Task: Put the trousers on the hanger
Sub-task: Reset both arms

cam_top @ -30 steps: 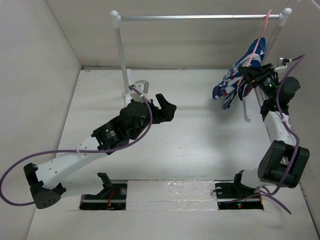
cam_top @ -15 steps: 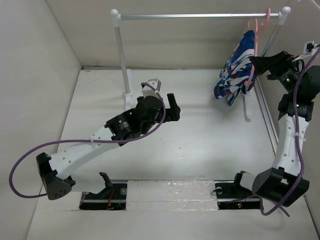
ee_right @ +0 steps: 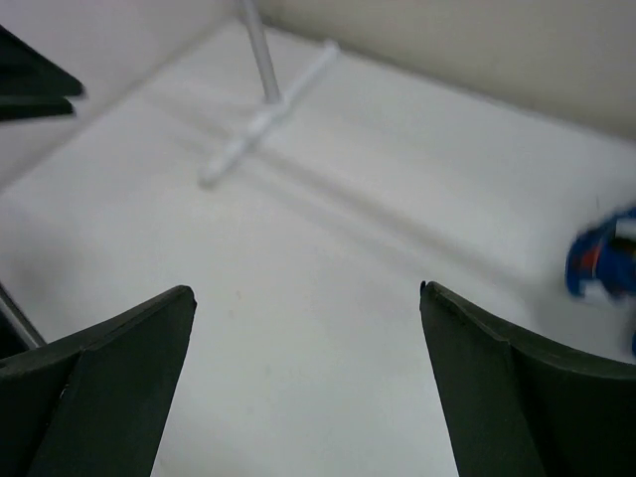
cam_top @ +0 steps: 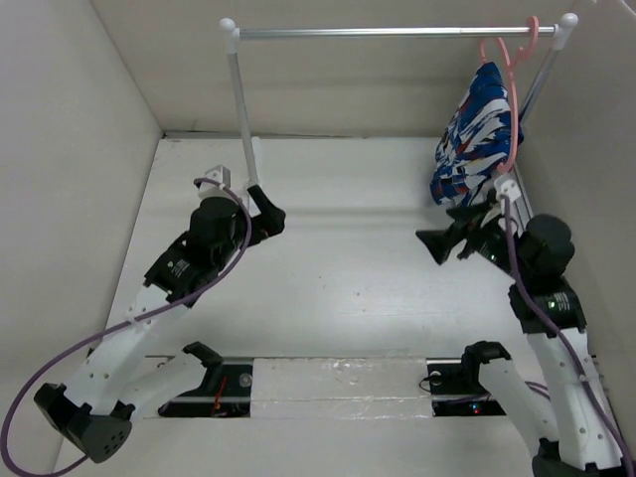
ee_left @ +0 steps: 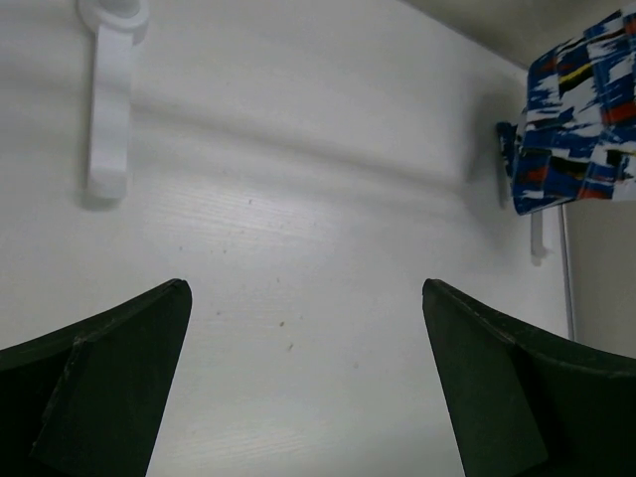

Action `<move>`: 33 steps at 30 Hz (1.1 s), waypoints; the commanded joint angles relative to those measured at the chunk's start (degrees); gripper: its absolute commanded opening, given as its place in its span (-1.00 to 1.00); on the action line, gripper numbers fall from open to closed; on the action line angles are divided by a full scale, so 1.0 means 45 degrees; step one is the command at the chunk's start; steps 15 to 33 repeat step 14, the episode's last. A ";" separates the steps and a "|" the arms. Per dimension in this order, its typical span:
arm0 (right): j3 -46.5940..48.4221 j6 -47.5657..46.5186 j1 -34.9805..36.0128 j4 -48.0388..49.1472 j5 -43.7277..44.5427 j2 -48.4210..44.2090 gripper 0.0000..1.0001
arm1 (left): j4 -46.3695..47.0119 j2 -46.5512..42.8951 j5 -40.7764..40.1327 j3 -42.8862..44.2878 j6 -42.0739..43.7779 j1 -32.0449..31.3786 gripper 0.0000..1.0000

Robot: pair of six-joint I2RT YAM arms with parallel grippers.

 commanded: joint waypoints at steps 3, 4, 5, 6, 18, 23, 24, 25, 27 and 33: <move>-0.2852 -0.1414 0.0328 -0.3881 0.2335 -0.2909 1.00 | -0.0474 -0.1664 0.0869 -0.2248 -0.0549 0.0018 0.98; -0.3532 -0.1315 0.0328 -0.3924 0.2472 -0.3590 1.00 | -0.0222 -0.1822 0.1025 -0.2560 -0.0782 0.0018 0.98; -0.3791 -0.0908 0.0328 -0.3905 0.2590 -0.3810 1.00 | -0.0065 -0.2017 0.1297 -0.2988 -0.0842 0.0018 0.98; -0.3948 -0.0614 0.0328 -0.3711 0.2572 -0.3928 1.00 | 0.0111 -0.2290 0.1455 -0.3167 -0.0843 0.0018 0.98; -0.0057 -0.1563 0.0328 -0.2673 0.1849 -0.0345 1.00 | 0.0134 -0.1143 0.1283 -0.0653 0.0406 0.0018 0.98; -0.0057 -0.1563 0.0328 -0.2673 0.1849 -0.0345 1.00 | 0.0134 -0.1143 0.1283 -0.0653 0.0406 0.0018 0.98; -0.0057 -0.1563 0.0328 -0.2673 0.1849 -0.0345 1.00 | 0.0134 -0.1143 0.1283 -0.0653 0.0406 0.0018 0.98; -0.0057 -0.1563 0.0328 -0.2673 0.1849 -0.0345 1.00 | 0.0134 -0.1143 0.1283 -0.0653 0.0406 0.0018 0.98; -0.0057 -0.1563 0.0328 -0.2673 0.1849 -0.0345 1.00 | 0.0134 -0.1143 0.1283 -0.0653 0.0406 0.0018 0.98; -0.0057 -0.1563 0.0328 -0.2673 0.1849 -0.0345 1.00 | 0.0134 -0.1143 0.1283 -0.0653 0.0406 0.0018 0.98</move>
